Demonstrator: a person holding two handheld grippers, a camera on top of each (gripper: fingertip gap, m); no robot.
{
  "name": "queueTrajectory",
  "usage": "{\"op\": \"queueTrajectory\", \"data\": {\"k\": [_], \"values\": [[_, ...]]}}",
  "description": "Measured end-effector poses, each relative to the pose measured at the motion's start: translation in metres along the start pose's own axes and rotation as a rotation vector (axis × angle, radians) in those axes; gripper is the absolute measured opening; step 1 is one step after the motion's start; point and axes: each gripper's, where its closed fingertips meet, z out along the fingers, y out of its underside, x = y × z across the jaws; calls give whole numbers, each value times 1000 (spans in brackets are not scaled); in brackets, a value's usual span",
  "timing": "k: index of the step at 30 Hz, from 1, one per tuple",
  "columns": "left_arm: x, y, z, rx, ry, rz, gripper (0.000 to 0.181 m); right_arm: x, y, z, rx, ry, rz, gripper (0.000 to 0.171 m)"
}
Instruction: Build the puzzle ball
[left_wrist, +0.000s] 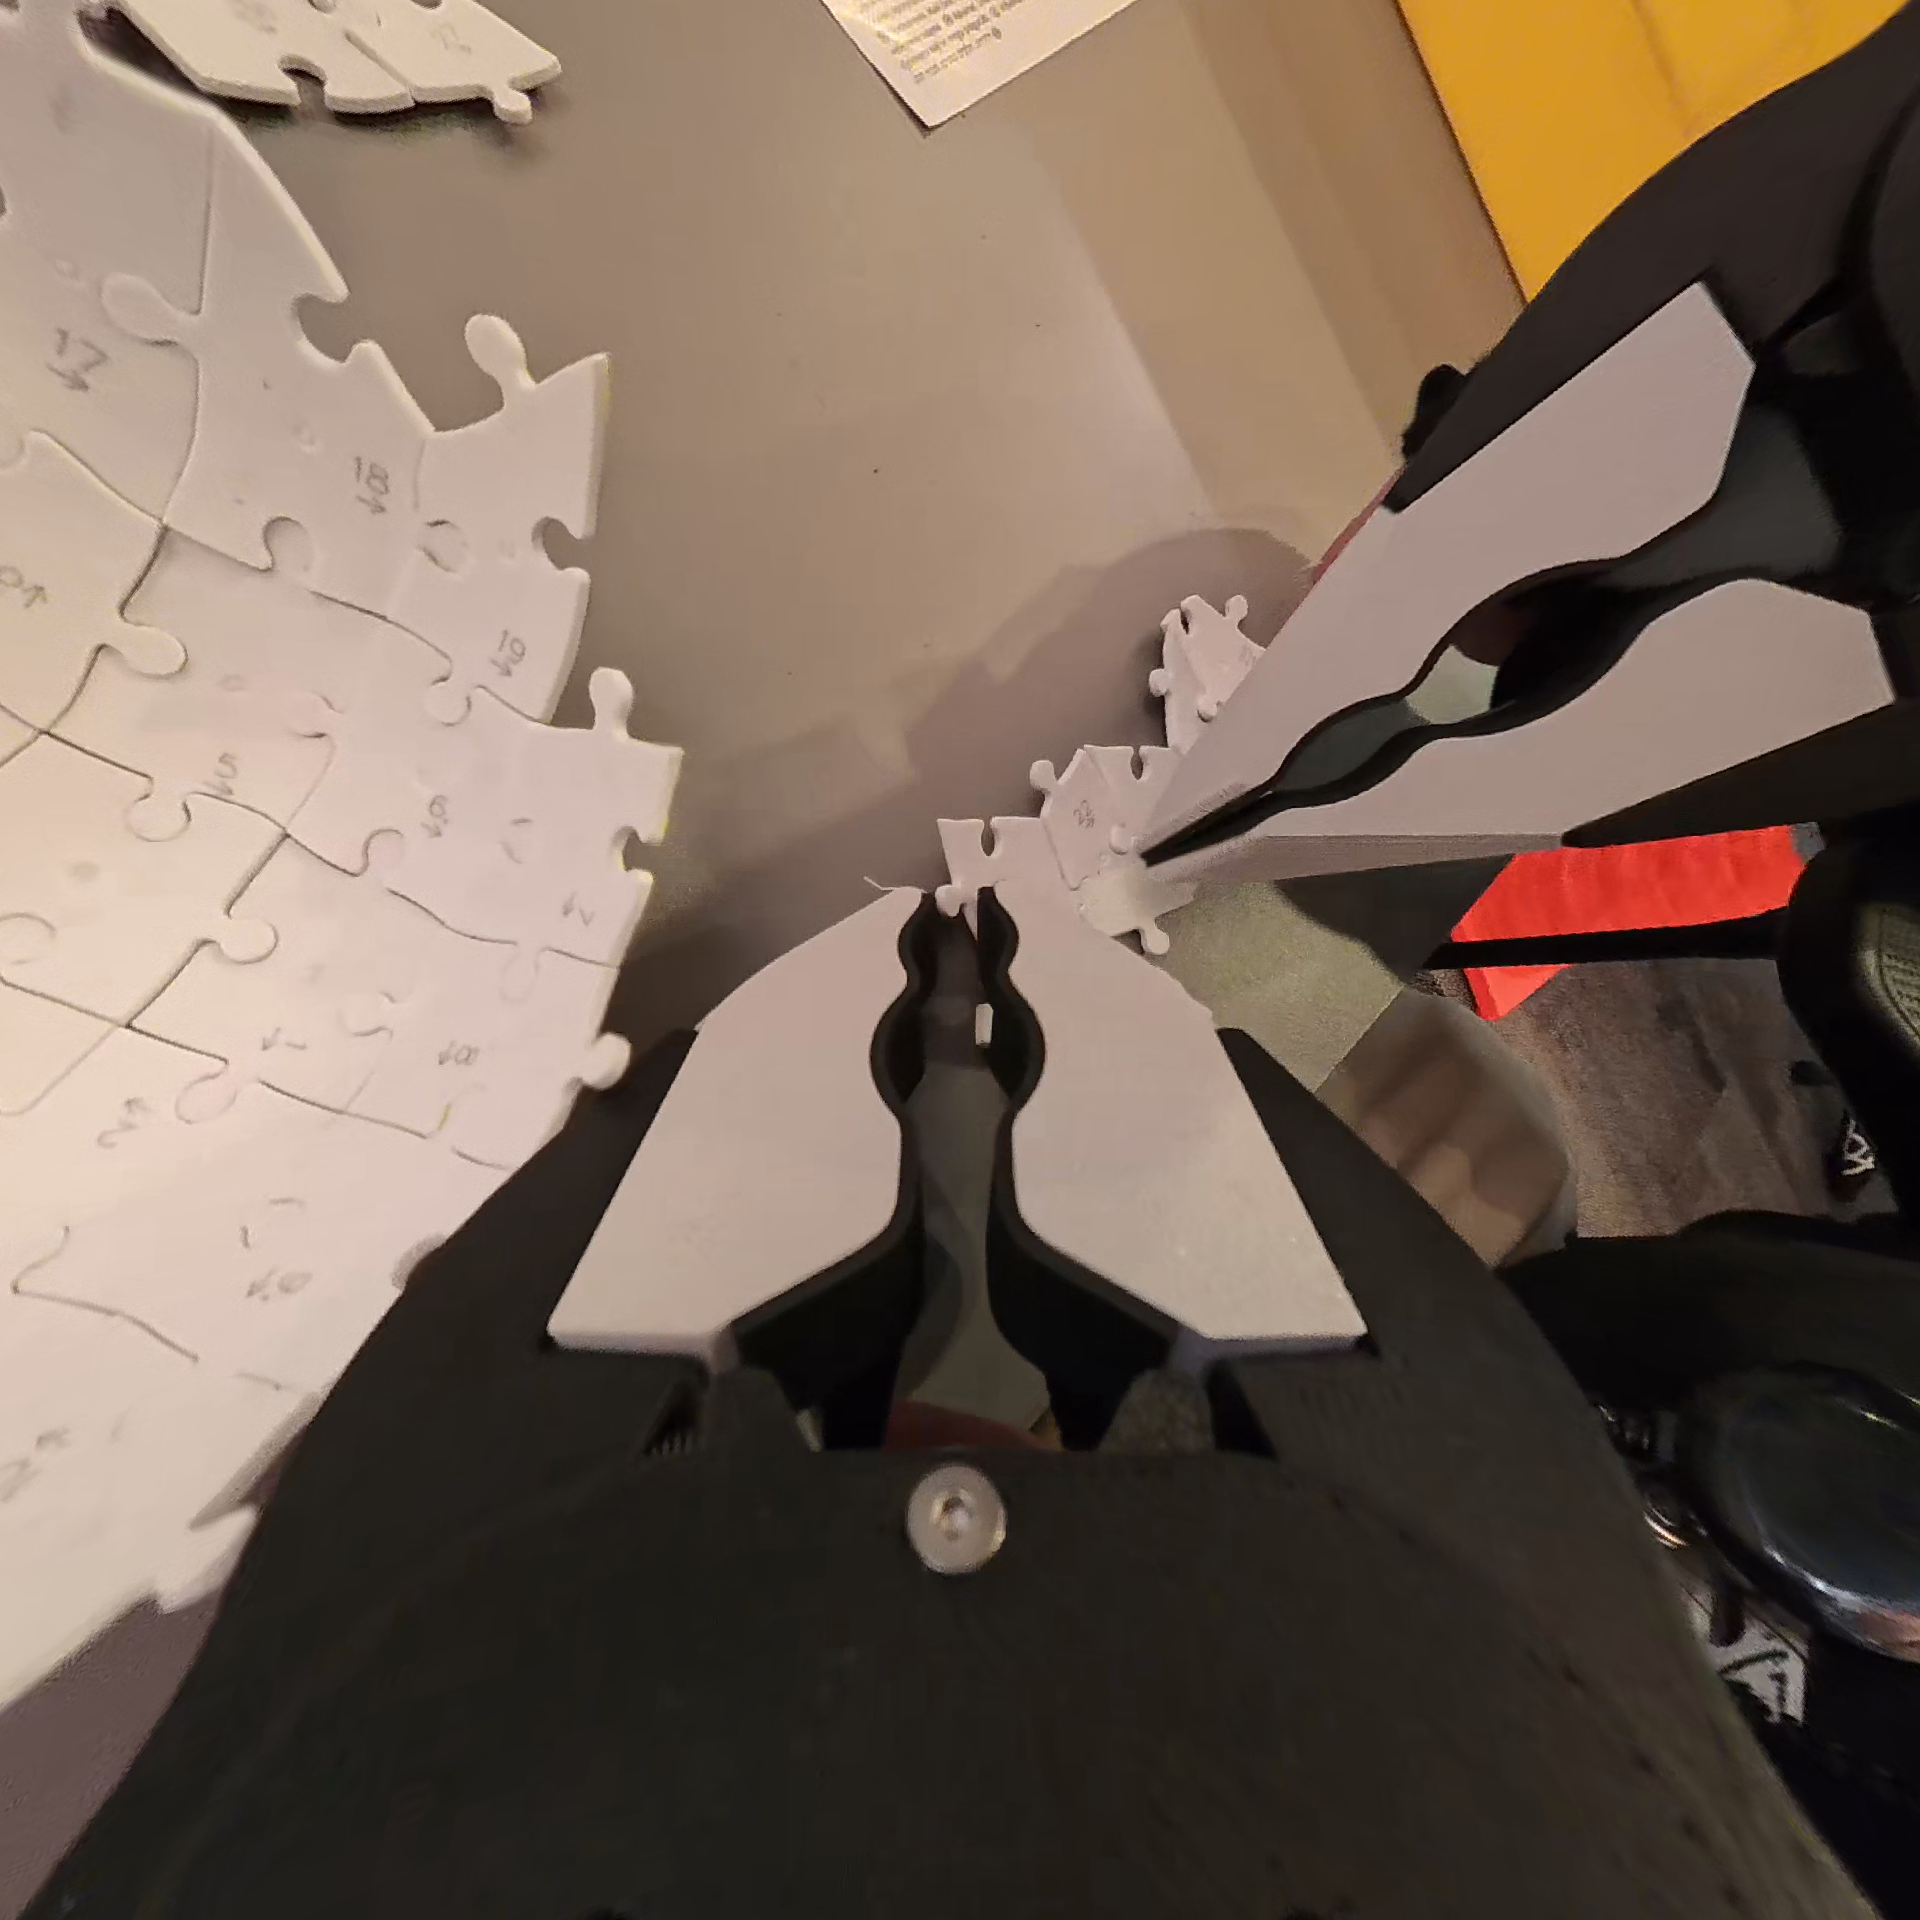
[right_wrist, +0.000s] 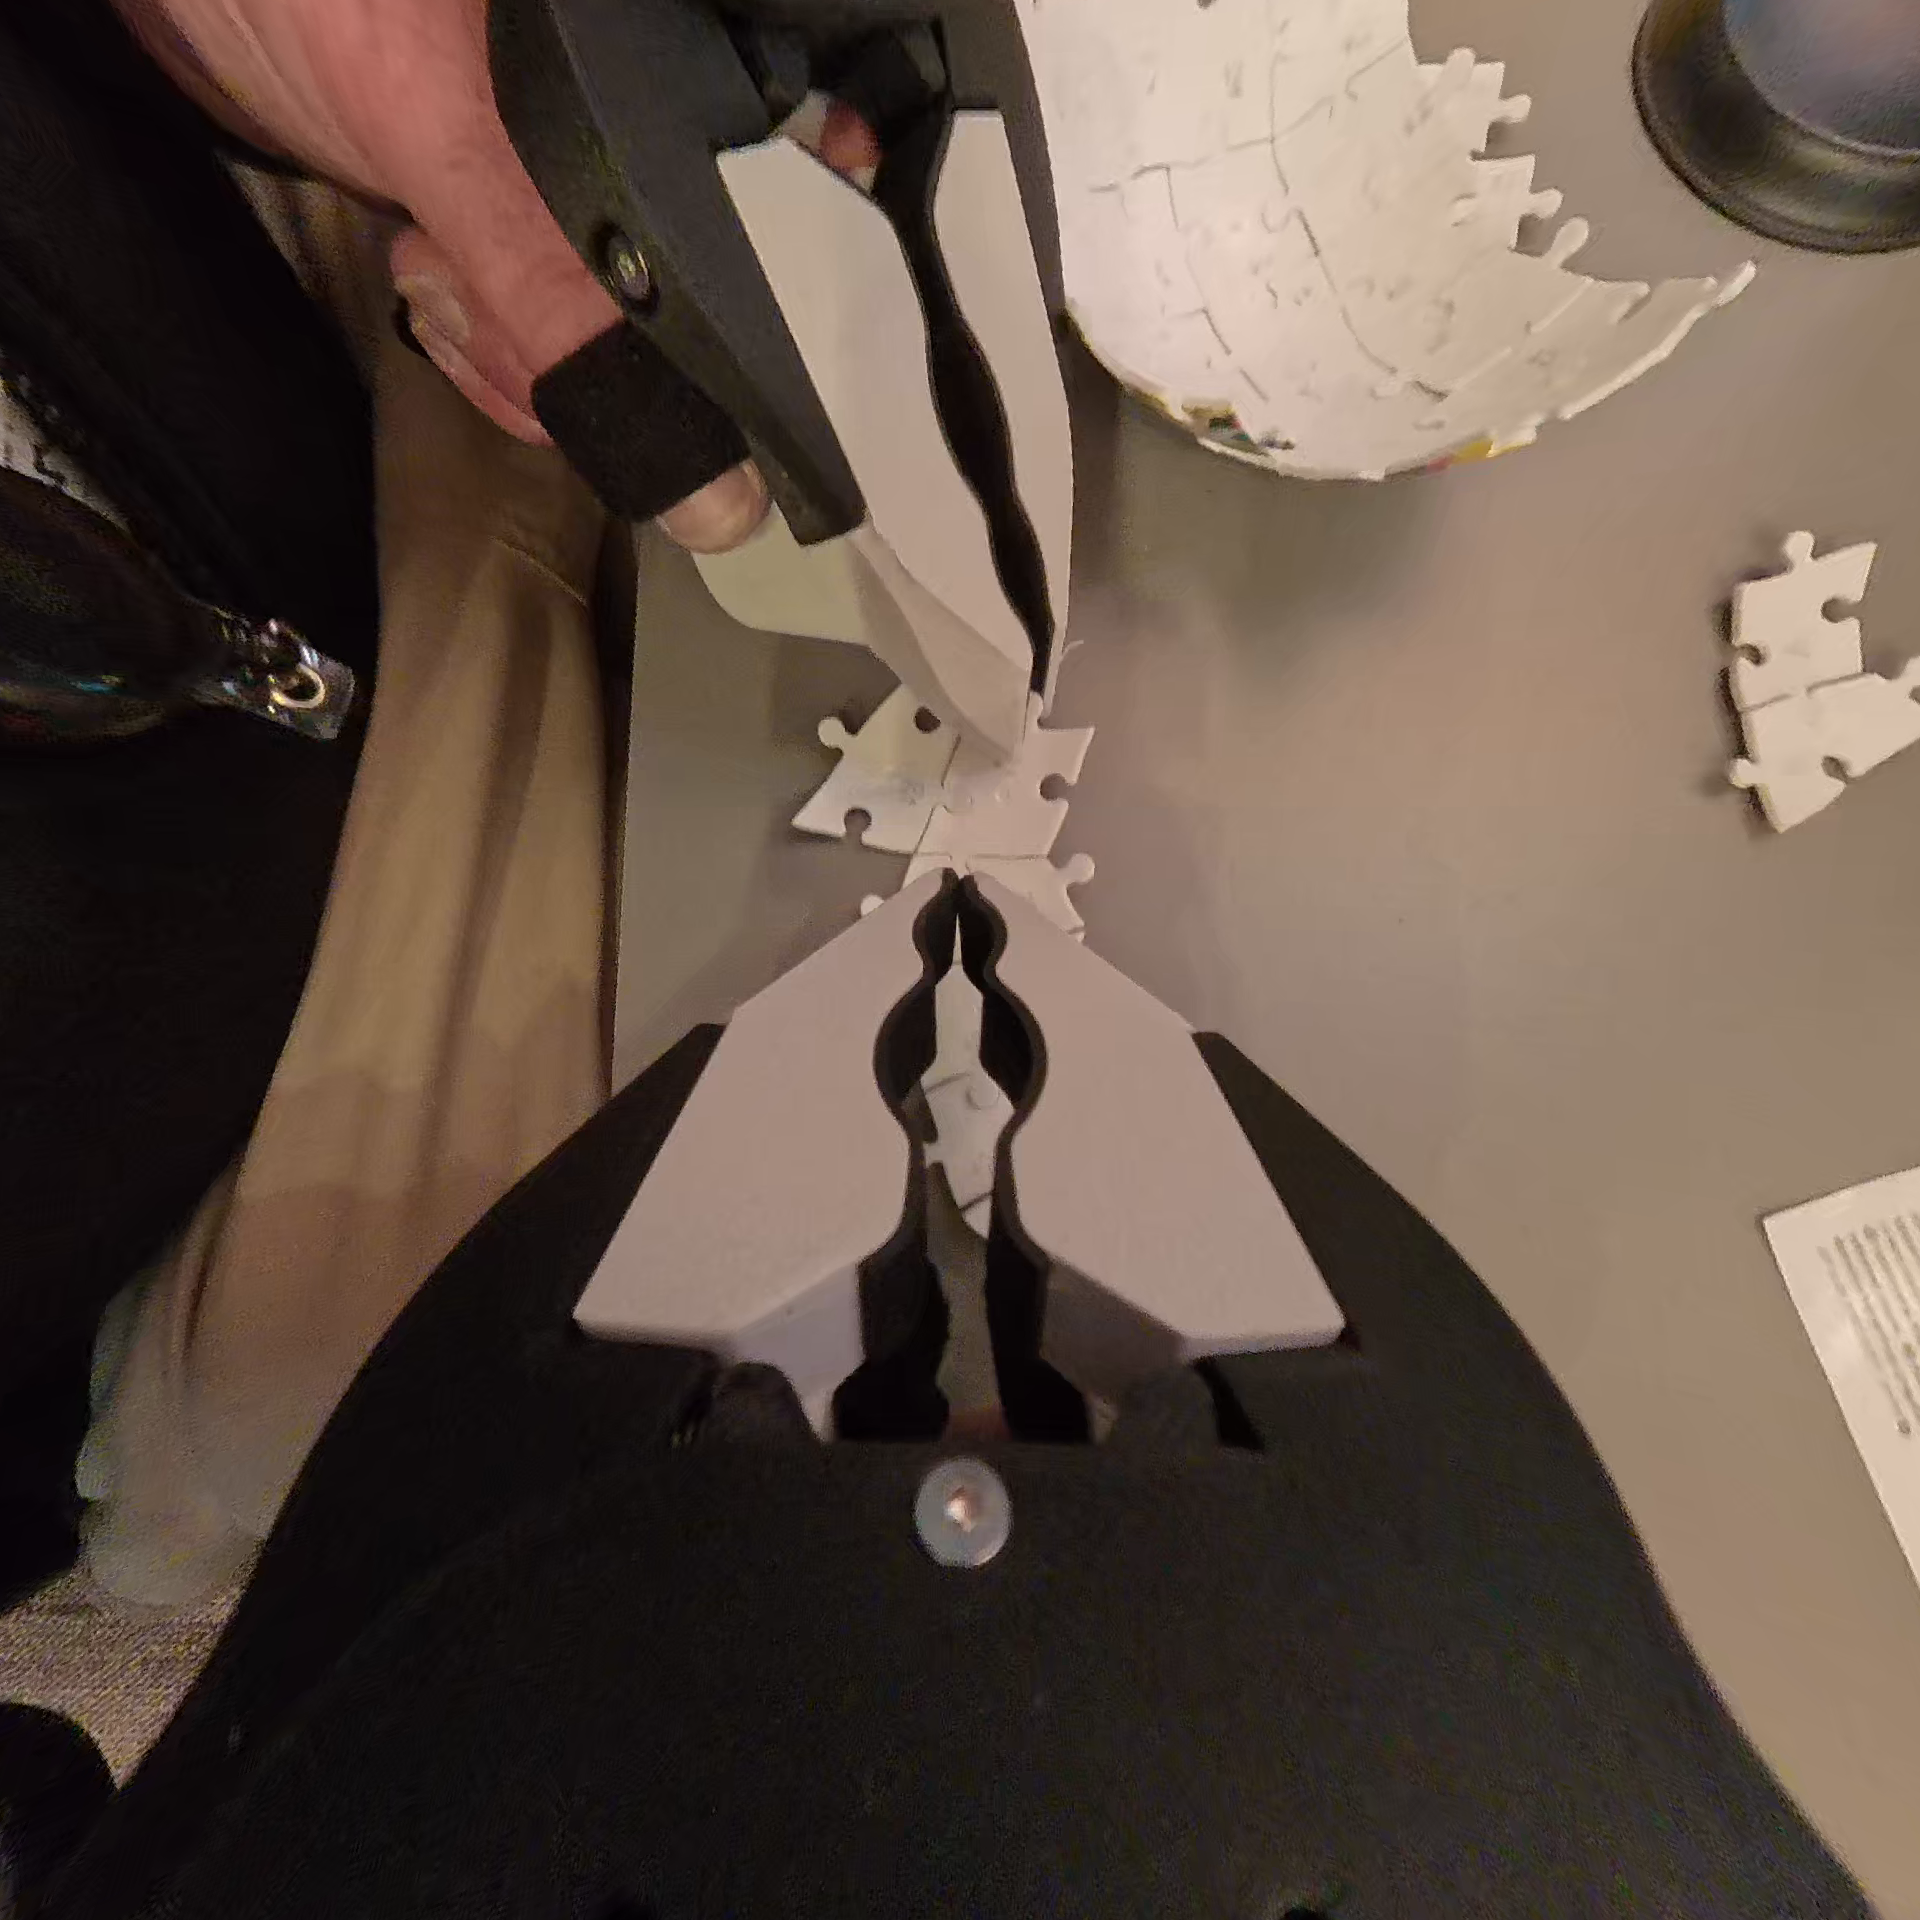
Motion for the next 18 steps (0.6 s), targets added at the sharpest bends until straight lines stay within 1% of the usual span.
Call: {"op": "queueTrajectory", "data": {"k": [1,5,18], "values": [[0,0,0,1,1,-2,7,-1,2,0,-8,0,1,0],[2,0,1,2,6,-6,7,0,8,6,-44,18,-7,0],[5,-2,-4,21,11,-3,6,-1,6,8,-68,7,-2,0]]}}
